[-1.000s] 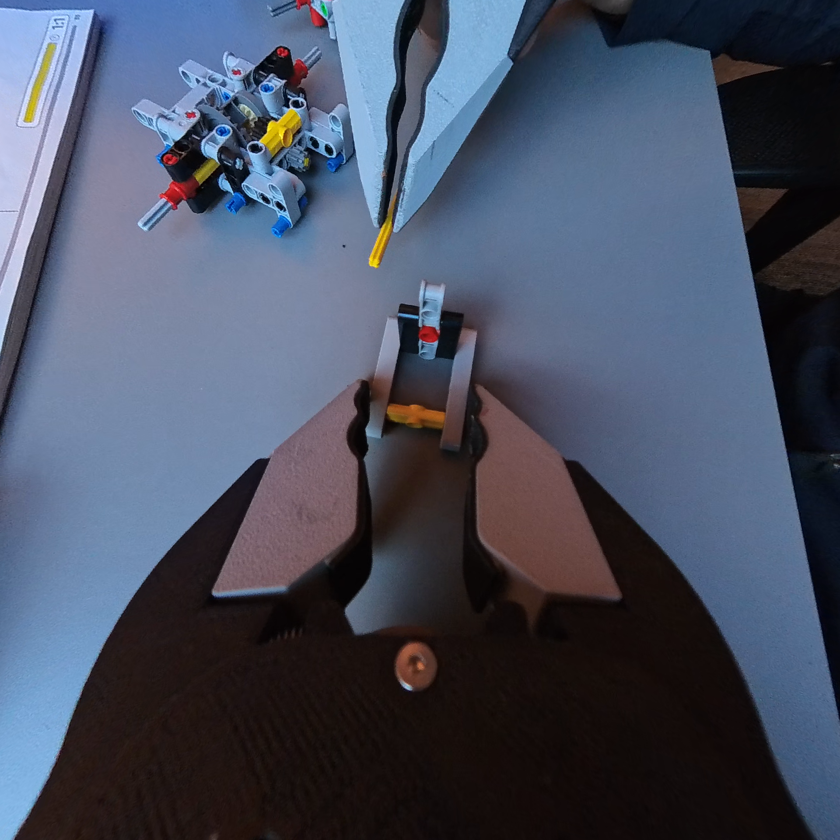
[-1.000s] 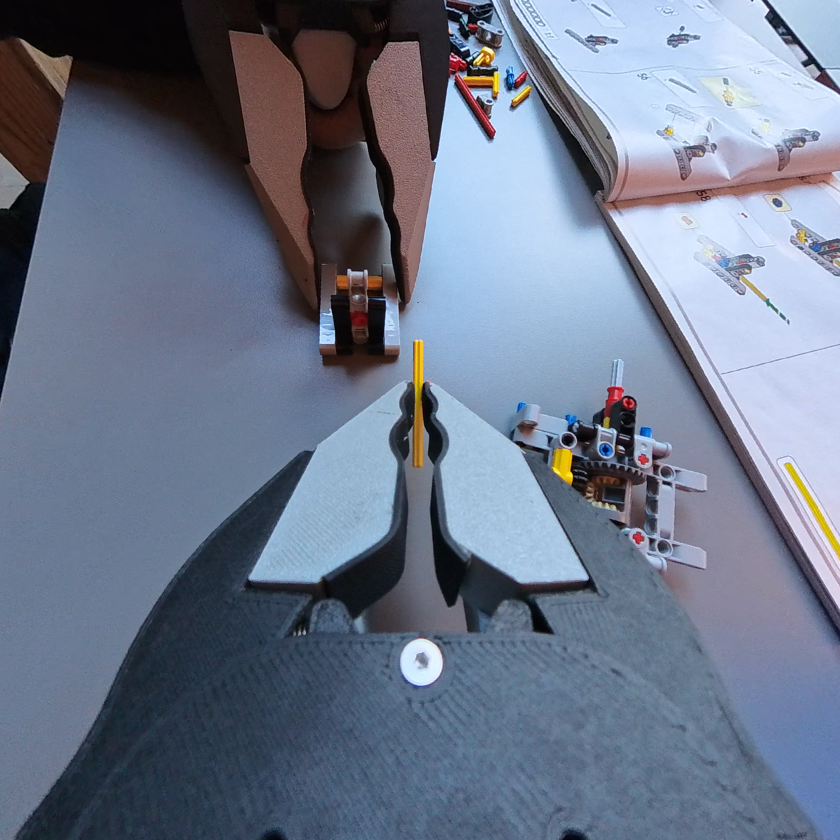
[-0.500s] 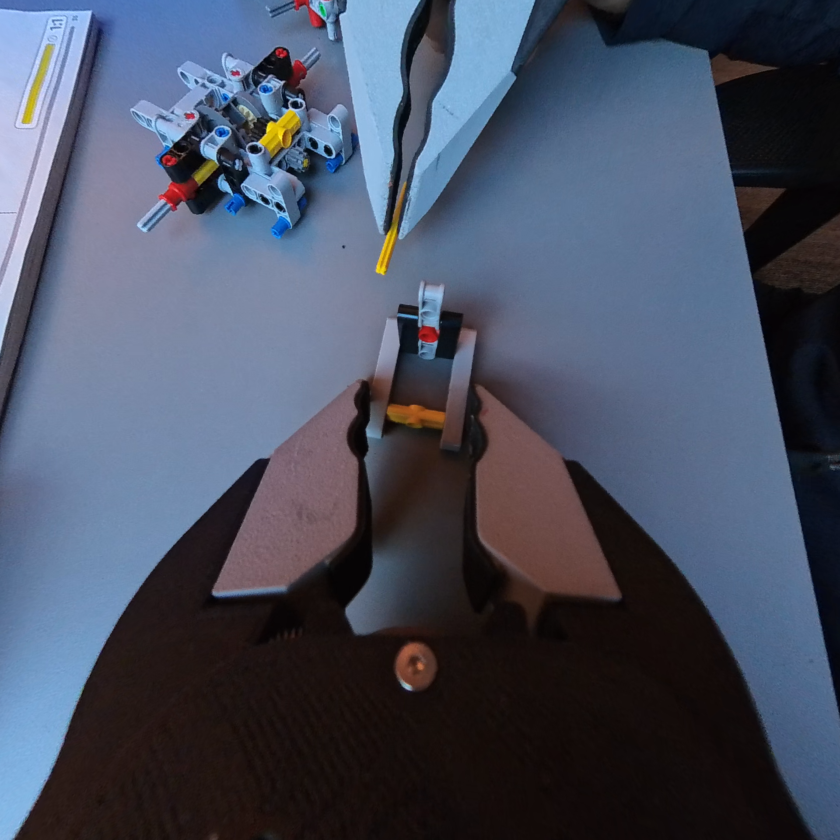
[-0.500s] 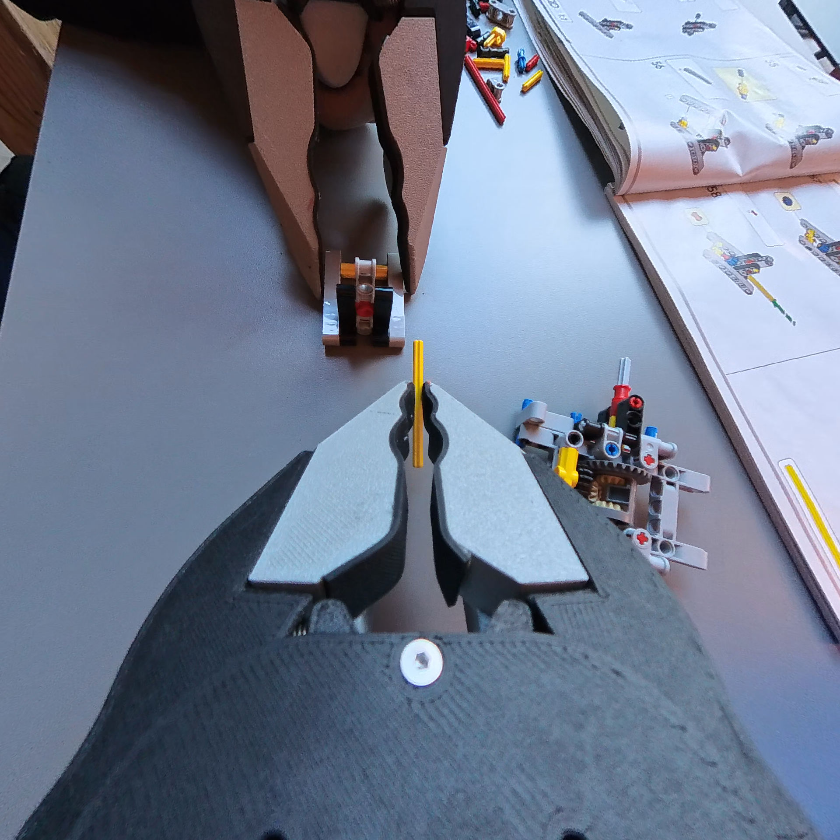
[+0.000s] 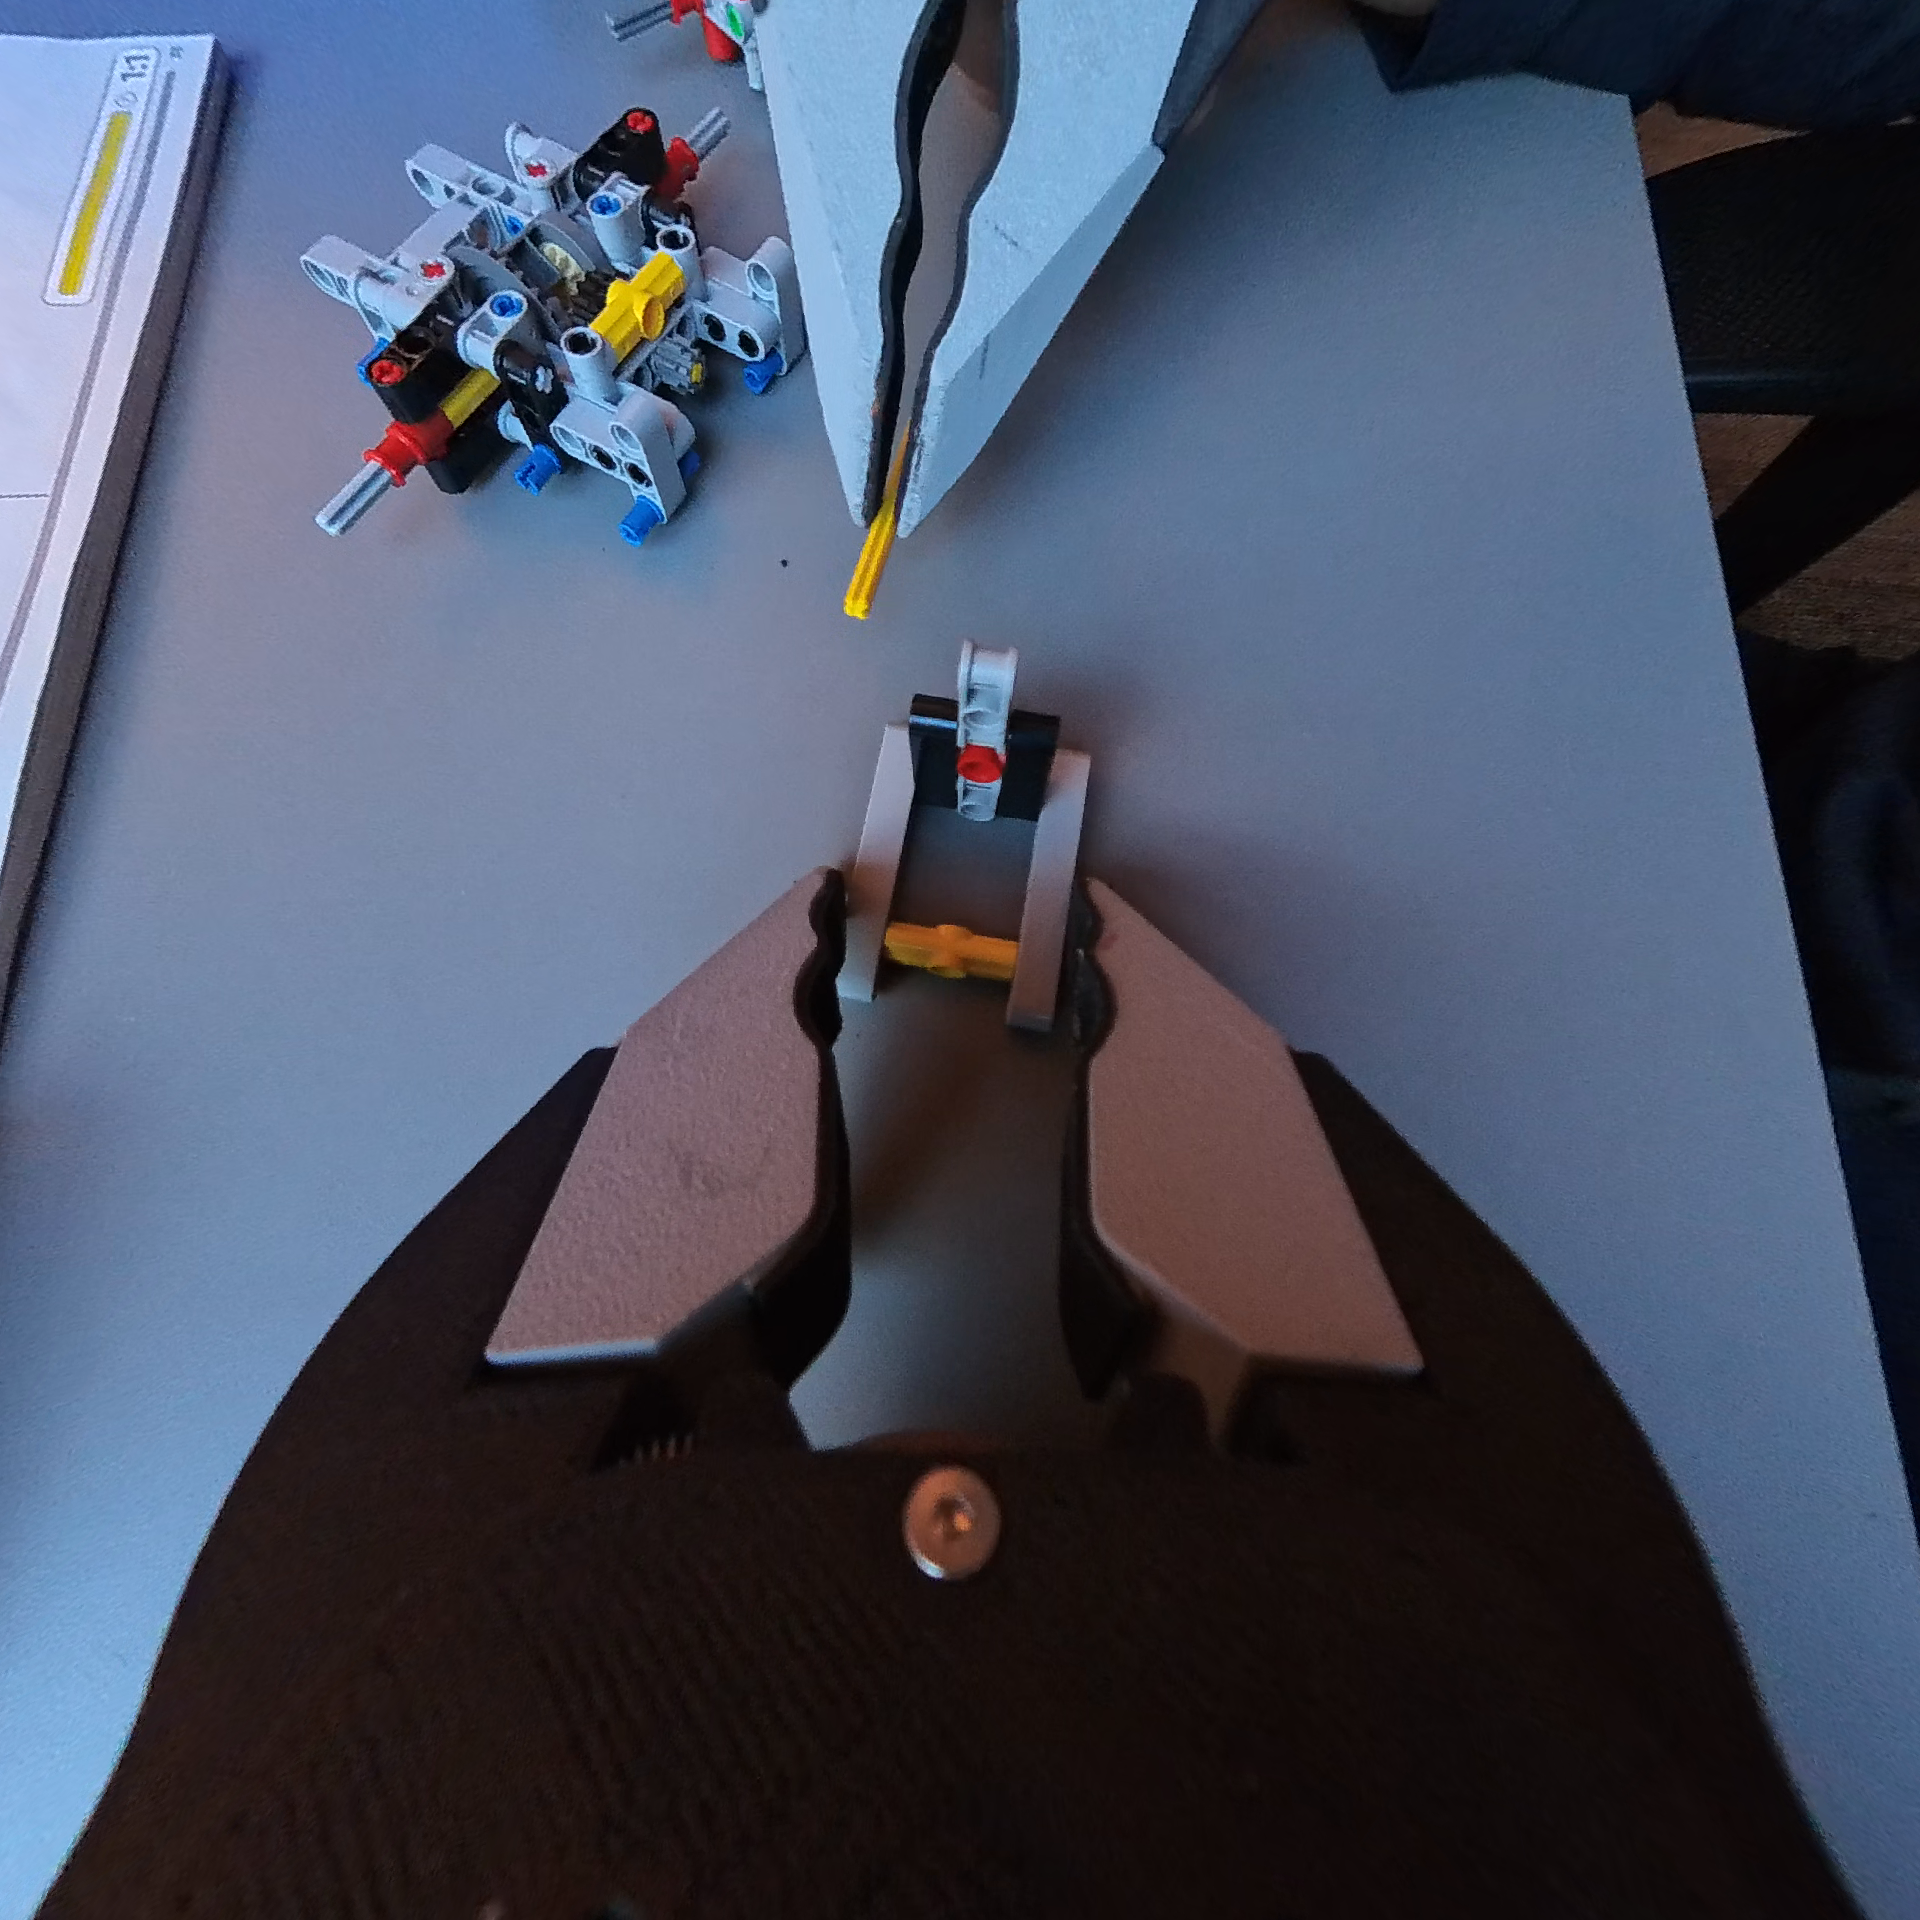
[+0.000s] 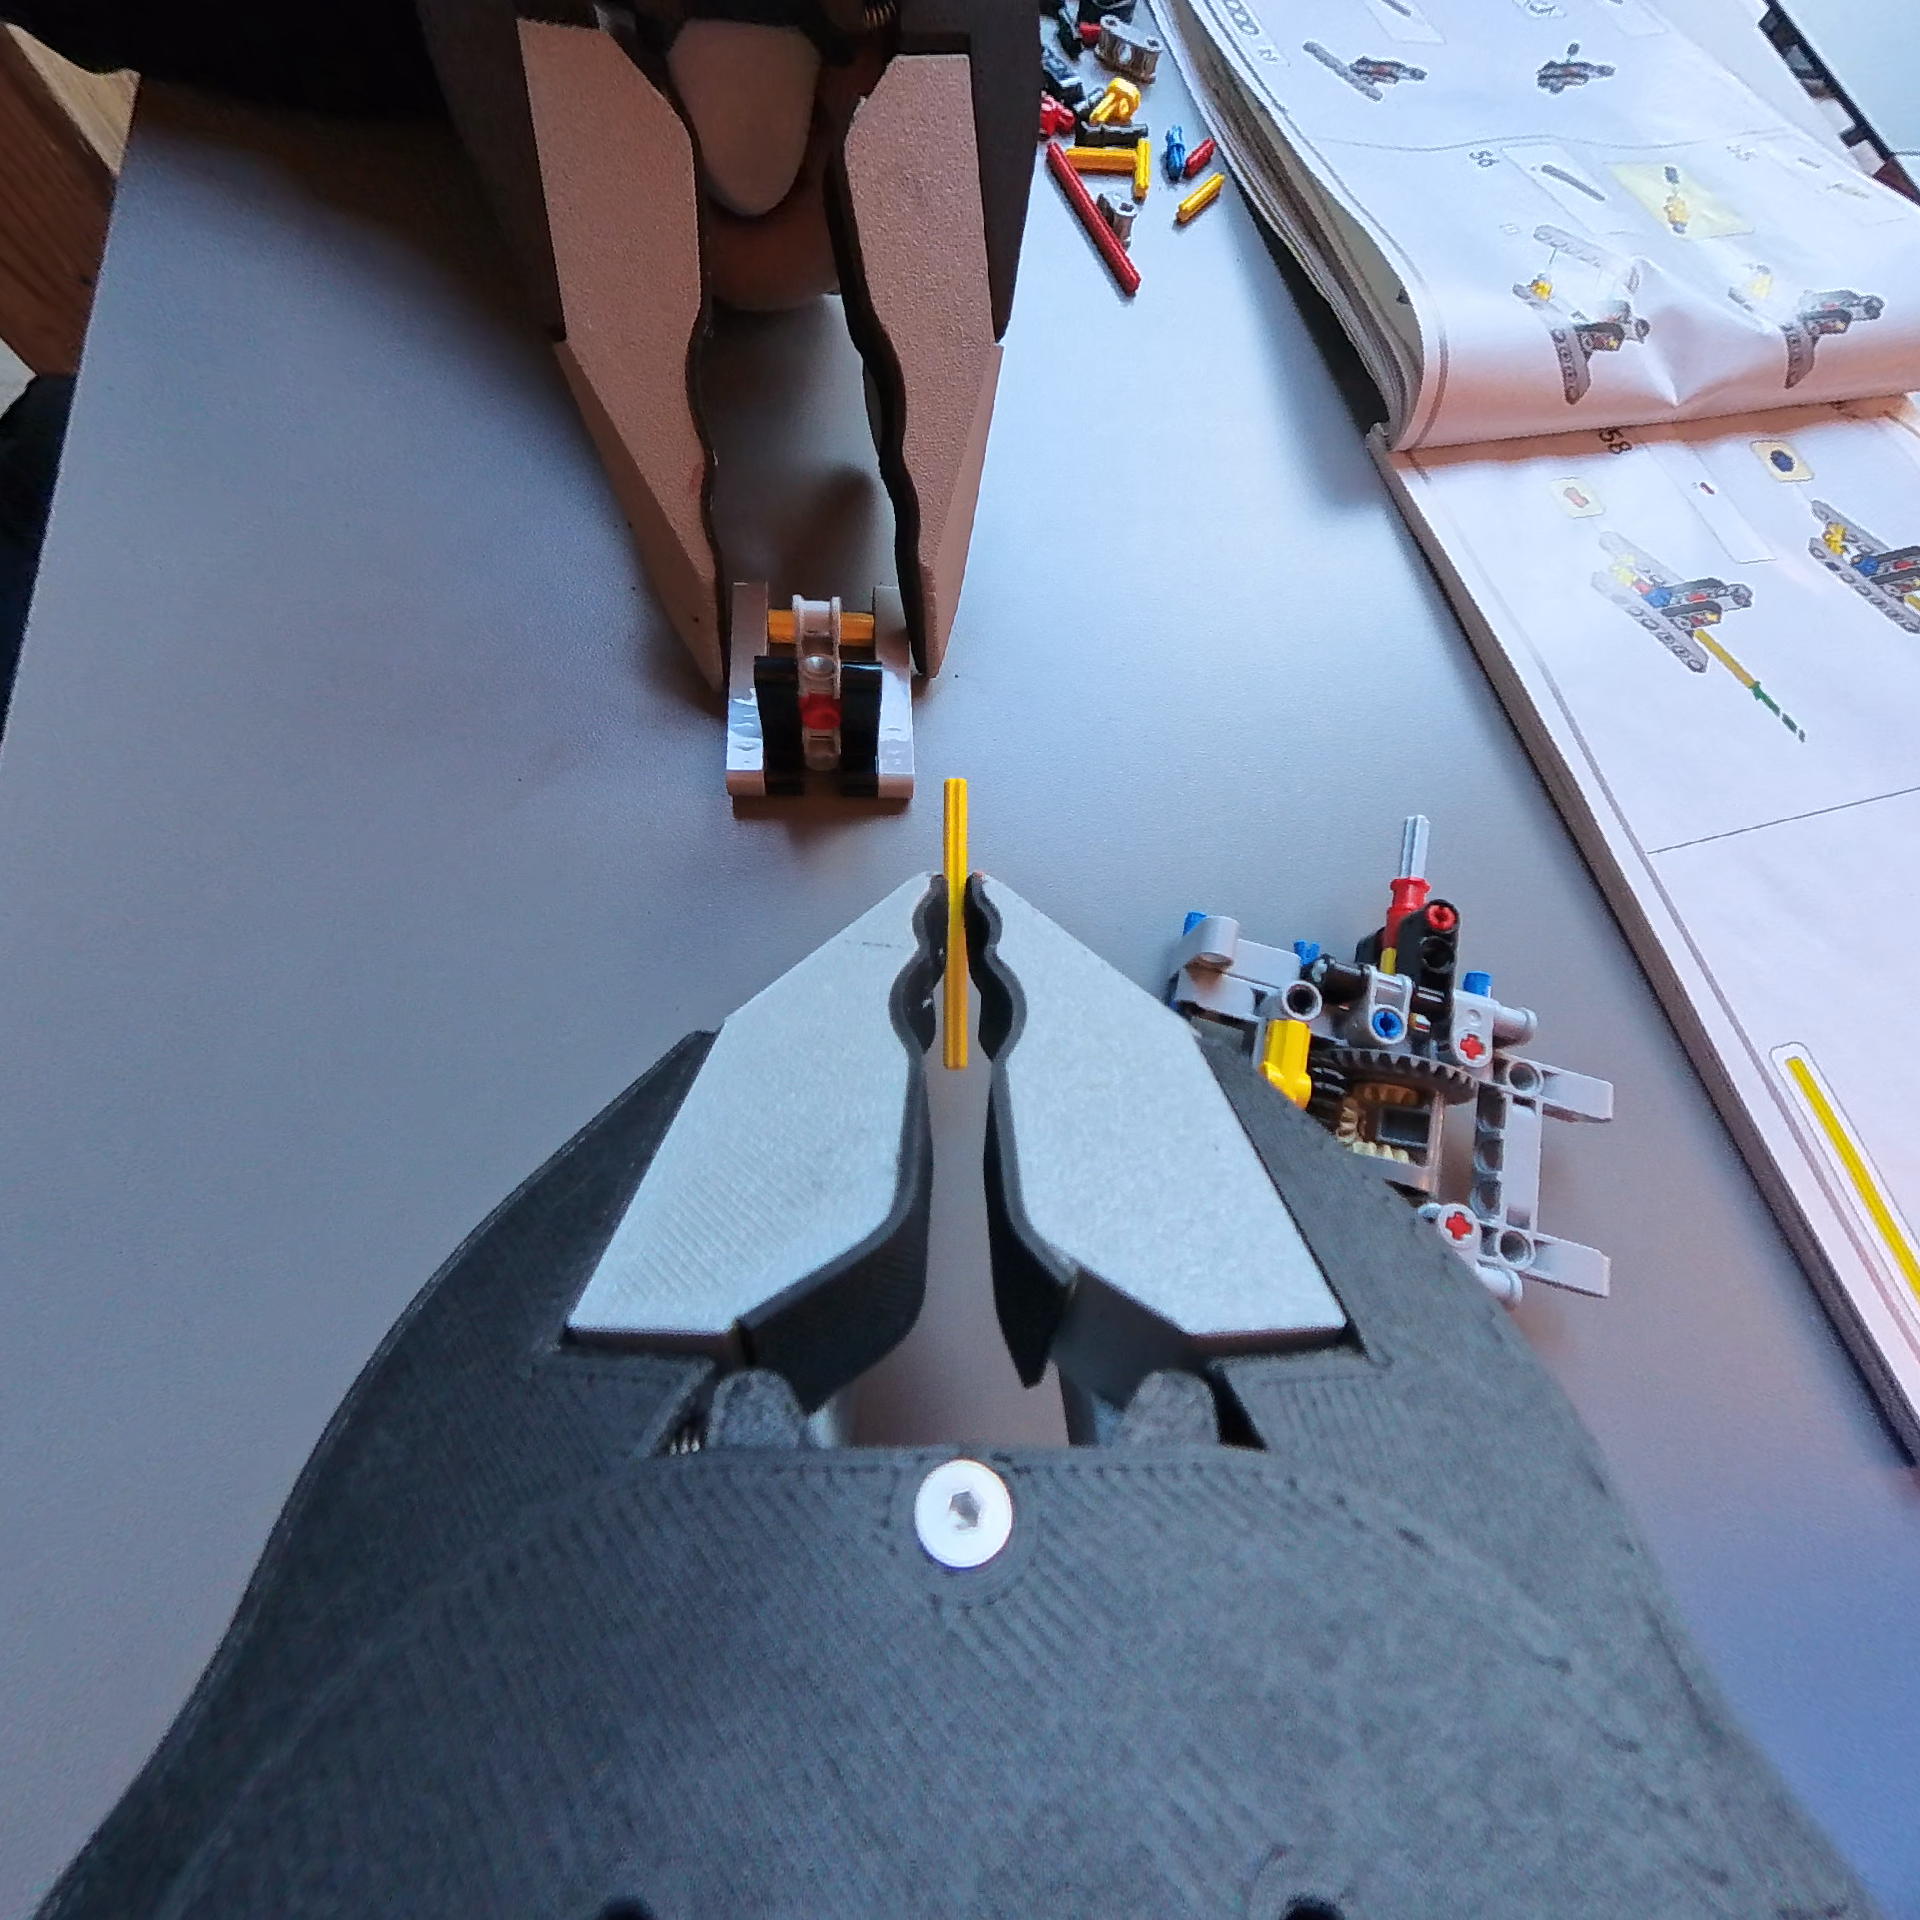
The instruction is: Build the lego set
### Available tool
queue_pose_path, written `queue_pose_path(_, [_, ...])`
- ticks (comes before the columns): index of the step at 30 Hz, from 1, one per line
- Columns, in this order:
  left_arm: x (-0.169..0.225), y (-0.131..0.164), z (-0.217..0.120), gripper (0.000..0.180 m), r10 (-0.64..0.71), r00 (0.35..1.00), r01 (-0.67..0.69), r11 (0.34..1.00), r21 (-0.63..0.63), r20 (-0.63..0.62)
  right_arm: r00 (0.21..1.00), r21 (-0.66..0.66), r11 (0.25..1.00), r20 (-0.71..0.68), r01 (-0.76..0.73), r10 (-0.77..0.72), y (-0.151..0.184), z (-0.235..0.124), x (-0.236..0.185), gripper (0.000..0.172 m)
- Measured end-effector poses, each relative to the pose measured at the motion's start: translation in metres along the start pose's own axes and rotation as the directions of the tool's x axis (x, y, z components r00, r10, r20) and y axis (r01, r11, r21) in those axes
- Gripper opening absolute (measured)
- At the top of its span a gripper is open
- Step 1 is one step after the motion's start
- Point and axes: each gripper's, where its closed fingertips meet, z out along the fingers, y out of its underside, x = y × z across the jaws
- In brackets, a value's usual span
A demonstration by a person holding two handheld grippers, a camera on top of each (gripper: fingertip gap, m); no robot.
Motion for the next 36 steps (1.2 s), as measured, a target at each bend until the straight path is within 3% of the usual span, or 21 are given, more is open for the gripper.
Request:
queue_pose_path(18, [0.000, 0.000, 0.000, 0.041, 0.022, 1.000, -0.022, 1.000, -0.006, 0.016, 0.998, 0.083, 0.996, -0.058, -0.023, 0.028, -0.010, -0.009, 0.015, 0.000])
queue_pose_path(36, [0.000, -0.005, -0.009, 0.053, 0.021, 1.000, -0.021, 1.000, 0.020, 0.018, 0.981, 0.195, 0.980, -0.181, -0.029, 0.065, -0.029, -0.020, 0.033, 0.000])
